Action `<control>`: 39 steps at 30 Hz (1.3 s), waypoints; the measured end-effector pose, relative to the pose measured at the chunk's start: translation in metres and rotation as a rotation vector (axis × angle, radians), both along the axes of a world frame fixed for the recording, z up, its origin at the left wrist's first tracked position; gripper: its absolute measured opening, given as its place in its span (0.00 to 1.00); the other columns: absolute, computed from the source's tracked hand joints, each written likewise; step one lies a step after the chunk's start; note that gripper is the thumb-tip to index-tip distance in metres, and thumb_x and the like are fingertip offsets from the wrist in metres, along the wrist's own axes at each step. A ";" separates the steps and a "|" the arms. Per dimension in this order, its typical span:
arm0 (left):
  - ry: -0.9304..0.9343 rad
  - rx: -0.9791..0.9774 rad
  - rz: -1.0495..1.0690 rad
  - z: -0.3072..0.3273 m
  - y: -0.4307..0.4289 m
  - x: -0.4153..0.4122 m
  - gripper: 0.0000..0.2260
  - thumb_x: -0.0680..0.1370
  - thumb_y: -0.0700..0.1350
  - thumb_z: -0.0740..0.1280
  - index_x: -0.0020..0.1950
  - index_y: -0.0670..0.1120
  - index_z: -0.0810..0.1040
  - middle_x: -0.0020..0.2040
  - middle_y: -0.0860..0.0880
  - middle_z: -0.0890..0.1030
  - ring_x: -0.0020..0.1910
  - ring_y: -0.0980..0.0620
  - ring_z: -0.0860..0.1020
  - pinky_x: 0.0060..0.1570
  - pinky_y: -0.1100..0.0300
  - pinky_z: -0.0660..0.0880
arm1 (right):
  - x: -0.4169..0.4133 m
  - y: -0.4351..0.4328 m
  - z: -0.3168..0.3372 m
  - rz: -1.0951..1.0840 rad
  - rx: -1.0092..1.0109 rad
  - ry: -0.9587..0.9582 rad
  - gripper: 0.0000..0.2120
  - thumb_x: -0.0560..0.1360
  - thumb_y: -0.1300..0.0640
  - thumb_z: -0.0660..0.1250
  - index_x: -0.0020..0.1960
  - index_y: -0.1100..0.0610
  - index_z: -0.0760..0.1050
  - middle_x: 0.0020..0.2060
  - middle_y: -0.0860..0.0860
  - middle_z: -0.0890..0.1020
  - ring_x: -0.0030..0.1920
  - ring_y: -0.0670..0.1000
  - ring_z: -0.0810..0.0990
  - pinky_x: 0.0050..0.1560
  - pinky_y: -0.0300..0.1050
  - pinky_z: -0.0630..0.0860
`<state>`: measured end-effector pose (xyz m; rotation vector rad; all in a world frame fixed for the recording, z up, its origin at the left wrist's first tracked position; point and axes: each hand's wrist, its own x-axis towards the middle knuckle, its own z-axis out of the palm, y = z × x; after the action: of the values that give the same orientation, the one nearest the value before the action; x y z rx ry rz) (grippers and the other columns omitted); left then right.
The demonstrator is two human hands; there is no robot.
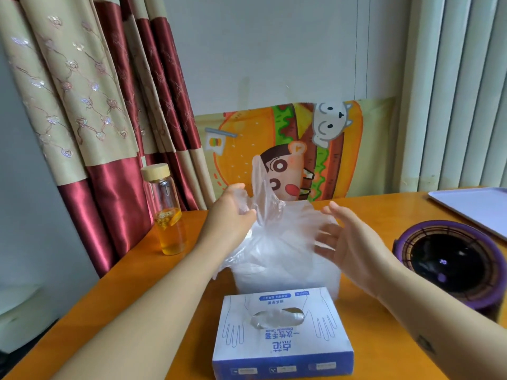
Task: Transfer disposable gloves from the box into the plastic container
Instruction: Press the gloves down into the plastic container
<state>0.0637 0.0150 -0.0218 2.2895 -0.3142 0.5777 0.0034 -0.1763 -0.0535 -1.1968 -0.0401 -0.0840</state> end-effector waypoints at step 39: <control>0.708 1.148 -0.432 -0.055 -0.036 0.088 0.29 0.81 0.36 0.56 0.79 0.53 0.52 0.79 0.50 0.56 0.75 0.46 0.60 0.69 0.55 0.63 | 0.135 0.002 -0.028 0.510 -2.182 0.133 0.25 0.77 0.56 0.64 0.72 0.60 0.64 0.67 0.56 0.71 0.66 0.57 0.71 0.66 0.50 0.70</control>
<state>0.1513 -0.0210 -0.0772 3.1081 -0.9051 -0.8668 0.1387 -0.1741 -0.0815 -3.3037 -0.3898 0.6788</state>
